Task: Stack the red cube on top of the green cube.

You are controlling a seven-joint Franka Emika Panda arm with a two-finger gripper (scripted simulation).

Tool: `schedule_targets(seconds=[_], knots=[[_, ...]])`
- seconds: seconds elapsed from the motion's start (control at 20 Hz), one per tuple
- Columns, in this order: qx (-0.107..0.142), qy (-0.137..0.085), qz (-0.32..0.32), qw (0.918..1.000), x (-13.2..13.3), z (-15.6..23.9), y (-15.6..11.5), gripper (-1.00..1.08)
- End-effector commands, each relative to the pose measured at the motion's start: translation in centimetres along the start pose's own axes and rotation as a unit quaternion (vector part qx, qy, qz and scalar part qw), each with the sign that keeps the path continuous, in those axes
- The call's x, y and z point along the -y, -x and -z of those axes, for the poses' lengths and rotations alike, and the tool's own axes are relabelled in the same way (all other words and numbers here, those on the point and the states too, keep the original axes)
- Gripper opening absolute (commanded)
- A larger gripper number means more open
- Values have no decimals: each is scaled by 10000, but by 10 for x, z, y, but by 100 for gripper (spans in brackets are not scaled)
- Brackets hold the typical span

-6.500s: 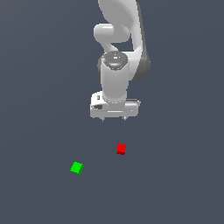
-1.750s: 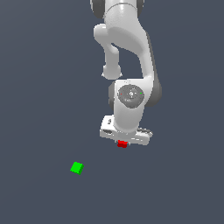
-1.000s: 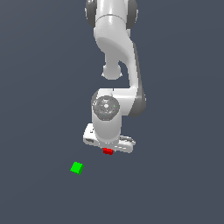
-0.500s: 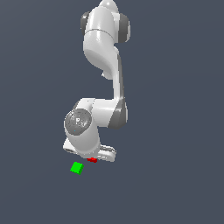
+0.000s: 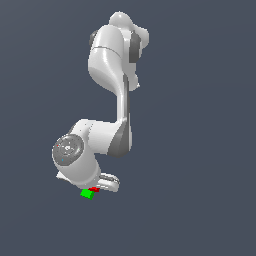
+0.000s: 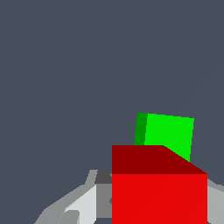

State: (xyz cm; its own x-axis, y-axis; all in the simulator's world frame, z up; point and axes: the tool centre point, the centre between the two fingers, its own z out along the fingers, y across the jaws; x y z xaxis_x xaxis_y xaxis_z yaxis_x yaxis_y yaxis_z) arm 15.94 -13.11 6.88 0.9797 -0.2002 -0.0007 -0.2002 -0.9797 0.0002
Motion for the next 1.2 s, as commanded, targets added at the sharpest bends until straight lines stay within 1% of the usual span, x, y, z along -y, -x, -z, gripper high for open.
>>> schedule_targets(seconds=[0.0,0.45,1.15], knots=[[-5,-1,4,10000,-7,-2,-5,-100],[-4,-1,2,10000,-22,-6,-17,-100],[-4,-1,2,10000,-26,-7,-20,-100]])
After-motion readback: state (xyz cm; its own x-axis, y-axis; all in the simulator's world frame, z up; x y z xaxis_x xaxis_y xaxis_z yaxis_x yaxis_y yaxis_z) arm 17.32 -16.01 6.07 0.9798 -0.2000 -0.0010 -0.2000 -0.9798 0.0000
